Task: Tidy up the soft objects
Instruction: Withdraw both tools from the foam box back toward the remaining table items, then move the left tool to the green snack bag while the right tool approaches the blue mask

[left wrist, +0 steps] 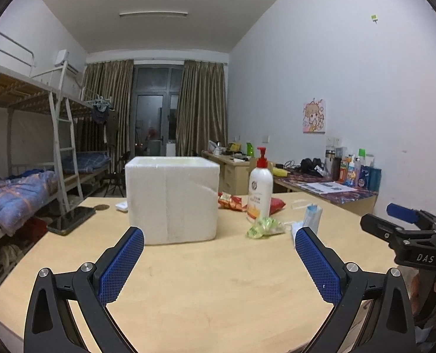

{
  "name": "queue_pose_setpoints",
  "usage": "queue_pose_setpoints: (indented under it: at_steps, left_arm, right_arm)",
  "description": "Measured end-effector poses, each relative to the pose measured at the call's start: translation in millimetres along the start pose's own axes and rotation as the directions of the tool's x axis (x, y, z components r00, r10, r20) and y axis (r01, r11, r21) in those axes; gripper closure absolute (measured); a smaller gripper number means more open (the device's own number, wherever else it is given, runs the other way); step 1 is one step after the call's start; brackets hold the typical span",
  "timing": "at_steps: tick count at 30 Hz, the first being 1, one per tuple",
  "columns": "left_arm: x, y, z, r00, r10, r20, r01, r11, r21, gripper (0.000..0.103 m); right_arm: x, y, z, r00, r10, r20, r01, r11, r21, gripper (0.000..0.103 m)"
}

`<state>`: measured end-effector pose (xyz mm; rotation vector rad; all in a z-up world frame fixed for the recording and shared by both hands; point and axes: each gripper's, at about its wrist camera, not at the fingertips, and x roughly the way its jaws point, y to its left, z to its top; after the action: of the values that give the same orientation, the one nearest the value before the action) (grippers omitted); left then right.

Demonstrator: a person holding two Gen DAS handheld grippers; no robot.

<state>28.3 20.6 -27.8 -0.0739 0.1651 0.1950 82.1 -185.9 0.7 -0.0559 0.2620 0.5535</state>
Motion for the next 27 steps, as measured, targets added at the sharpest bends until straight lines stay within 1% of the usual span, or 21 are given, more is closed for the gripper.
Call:
queue_pose_setpoints:
  at_steps: [5, 7, 11, 17, 22, 27]
  left_arm:
    - [-0.6, -0.5, -18.7, 1.000, 0.015, -0.024, -0.015, 1.000, 0.015, 0.000]
    - [-3.8, -0.2, -23.2, 0.999, 0.015, -0.034, -0.015, 1.000, 0.007, 0.000]
    - [-9.1, -3.0, -31.1, 0.998, -0.011, -0.069, 0.012, 1.000, 0.003, 0.000]
    - [-6.5, -5.9, -33.1, 0.991, -0.086, -0.103, 0.087, 0.996, 0.006, 0.000]
    - [19.6, -7.4, -27.0, 0.982, -0.131, -0.134, 0.133, 0.991, 0.008, 0.000]
    - [59.8, -14.8, -19.8, 0.979, -0.122, -0.163, 0.130, 0.991, 0.042, 0.000]
  right_arm:
    - [-4.6, 2.0, -15.0, 1.000, 0.014, -0.018, -0.013, 1.000, 0.022, 0.000]
    - [-6.6, 3.0, -20.3, 0.999, 0.022, -0.032, -0.021, 0.999, 0.033, 0.000]
    - [-13.9, 7.1, -29.0, 0.999, 0.020, -0.048, -0.019, 0.999, 0.039, 0.000]
    - [-18.6, 5.0, -33.6, 0.999, 0.006, -0.052, -0.004, 0.999, 0.041, 0.000]
    - [-4.9, -2.3, -34.4, 0.997, 0.000, -0.075, 0.004, 0.998, 0.056, 0.000]
    - [18.0, -13.2, -36.9, 0.995, 0.015, -0.103, -0.006, 0.996, 0.085, 0.000]
